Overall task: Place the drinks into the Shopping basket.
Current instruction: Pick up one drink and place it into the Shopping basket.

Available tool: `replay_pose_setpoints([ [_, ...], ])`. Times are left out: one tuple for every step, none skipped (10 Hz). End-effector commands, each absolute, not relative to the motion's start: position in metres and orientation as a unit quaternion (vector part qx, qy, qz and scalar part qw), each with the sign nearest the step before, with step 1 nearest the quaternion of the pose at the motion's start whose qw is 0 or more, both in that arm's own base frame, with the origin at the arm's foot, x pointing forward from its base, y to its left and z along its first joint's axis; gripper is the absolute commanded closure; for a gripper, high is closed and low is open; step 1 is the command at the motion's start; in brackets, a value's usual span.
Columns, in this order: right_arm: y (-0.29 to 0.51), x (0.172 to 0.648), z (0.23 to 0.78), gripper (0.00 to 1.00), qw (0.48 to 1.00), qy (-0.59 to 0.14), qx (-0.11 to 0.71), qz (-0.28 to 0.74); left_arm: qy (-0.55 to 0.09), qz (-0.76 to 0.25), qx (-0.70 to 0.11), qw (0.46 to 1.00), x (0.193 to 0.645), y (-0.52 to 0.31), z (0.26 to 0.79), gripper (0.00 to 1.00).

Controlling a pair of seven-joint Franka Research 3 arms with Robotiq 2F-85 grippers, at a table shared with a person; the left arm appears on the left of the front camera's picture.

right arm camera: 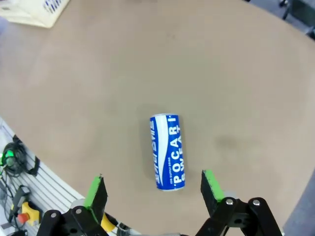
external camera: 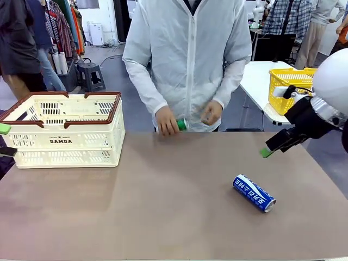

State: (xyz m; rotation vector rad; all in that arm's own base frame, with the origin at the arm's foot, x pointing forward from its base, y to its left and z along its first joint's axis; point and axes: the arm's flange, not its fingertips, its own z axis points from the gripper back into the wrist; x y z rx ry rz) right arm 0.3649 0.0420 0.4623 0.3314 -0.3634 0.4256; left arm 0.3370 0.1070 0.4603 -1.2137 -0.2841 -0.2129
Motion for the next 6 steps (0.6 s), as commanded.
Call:
replay_pose_setpoints([
  [0.049,0.365,0.463,0.0,0.946,-0.18,0.157,0.219,-0.128,-0.099,-0.568,0.807,0.335,0.11,0.463,0.0],
  [0.065,0.367,0.453,0.0,0.959,-0.107,0.135,0.227,-0.128,-0.099,-0.568,0.807,0.335,0.11,0.463,0.0],
  [0.078,0.375,0.444,0.0,0.964,-0.079,0.119,0.226,-0.128,-0.099,-0.568,0.807,0.335,0.11,0.463,0.0],
  [0.091,0.387,0.431,0.0,0.969,-0.05,0.109,0.214,-0.128,-0.099,-0.568,0.807,0.335,0.11,0.463,0.0],
  [0.093,0.401,0.418,0.0,0.973,-0.045,0.094,0.208,-0.128,-0.099,-0.568,0.807,0.335,0.11,0.463,0.0],
  [0.085,0.406,0.413,0.0,0.969,-0.061,0.106,0.217,-0.128,-0.099,-0.568,0.807,0.335,0.11,0.463,0.0],
])
